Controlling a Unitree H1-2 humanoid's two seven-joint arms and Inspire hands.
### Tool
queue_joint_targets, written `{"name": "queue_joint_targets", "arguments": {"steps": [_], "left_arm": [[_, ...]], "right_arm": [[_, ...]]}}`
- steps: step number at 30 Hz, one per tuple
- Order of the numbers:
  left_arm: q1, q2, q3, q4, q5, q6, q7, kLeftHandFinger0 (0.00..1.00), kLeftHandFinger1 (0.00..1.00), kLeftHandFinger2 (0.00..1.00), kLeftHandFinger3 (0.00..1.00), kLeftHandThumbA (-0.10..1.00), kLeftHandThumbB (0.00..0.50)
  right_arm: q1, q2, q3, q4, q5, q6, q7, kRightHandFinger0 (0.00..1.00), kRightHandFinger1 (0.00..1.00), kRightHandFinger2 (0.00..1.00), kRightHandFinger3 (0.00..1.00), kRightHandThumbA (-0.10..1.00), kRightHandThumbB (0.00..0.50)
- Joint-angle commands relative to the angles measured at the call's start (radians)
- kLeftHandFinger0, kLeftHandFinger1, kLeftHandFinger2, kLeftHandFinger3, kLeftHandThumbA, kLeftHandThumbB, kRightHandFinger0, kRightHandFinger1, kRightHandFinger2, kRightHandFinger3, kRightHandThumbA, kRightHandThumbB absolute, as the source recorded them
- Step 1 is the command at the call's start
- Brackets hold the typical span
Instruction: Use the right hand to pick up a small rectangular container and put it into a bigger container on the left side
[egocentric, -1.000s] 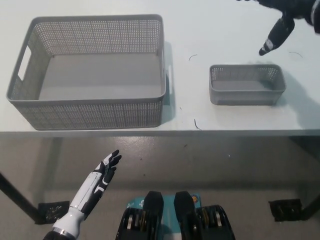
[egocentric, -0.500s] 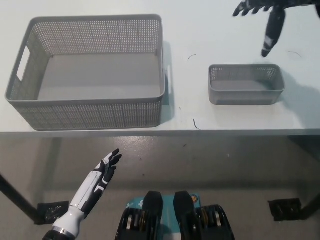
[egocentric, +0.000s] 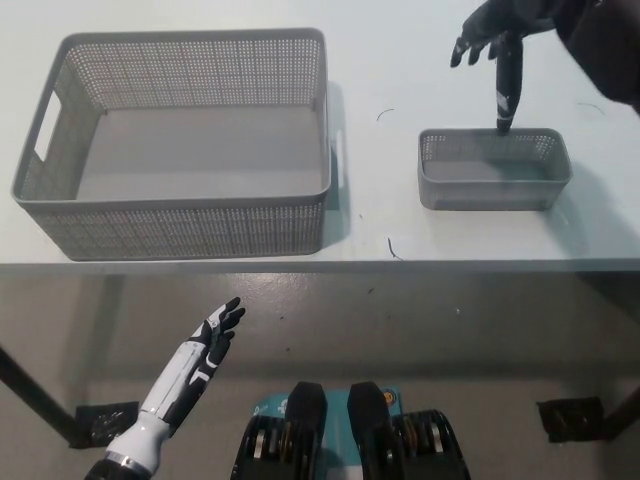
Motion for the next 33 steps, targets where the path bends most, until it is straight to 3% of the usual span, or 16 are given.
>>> {"name": "queue_joint_targets", "arguments": {"steps": [1,11,16,24,33], "left_arm": [[-0.016,0.010,0.006,-0.021,-0.002,-0.032,-0.008,1.00,1.00,1.00,1.00,1.00,0.306],[-0.016,0.010,0.005,-0.019,0.001,-0.037,-0.013,1.00,1.00,1.00,1.00,1.00,0.298],[-0.016,0.010,0.006,-0.015,0.000,-0.034,-0.012,1.00,1.00,1.00,1.00,1.00,0.303],[-0.018,0.010,0.004,-0.020,-0.002,-0.032,-0.016,1.00,1.00,1.00,1.00,1.00,0.303],[-0.020,0.010,0.005,-0.021,0.001,-0.034,-0.014,1.00,1.00,1.00,1.00,1.00,0.312]], "right_arm": [[-0.097,0.025,-0.011,0.110,-0.039,-0.045,-0.099,1.00,1.00,1.00,1.00,1.00,0.430],[-0.080,0.061,-0.019,0.249,-0.055,-0.106,-0.270,1.00,1.00,1.00,1.00,1.00,0.418],[-0.070,0.081,-0.041,0.288,-0.034,-0.117,-0.288,1.00,1.00,1.00,1.00,1.00,0.361],[-0.056,0.106,-0.053,0.341,-0.036,-0.163,-0.351,1.00,1.00,1.00,1.00,1.00,0.381],[-0.052,0.128,-0.071,0.373,-0.028,-0.104,-0.384,1.00,1.00,1.00,1.00,1.00,0.420]]}}
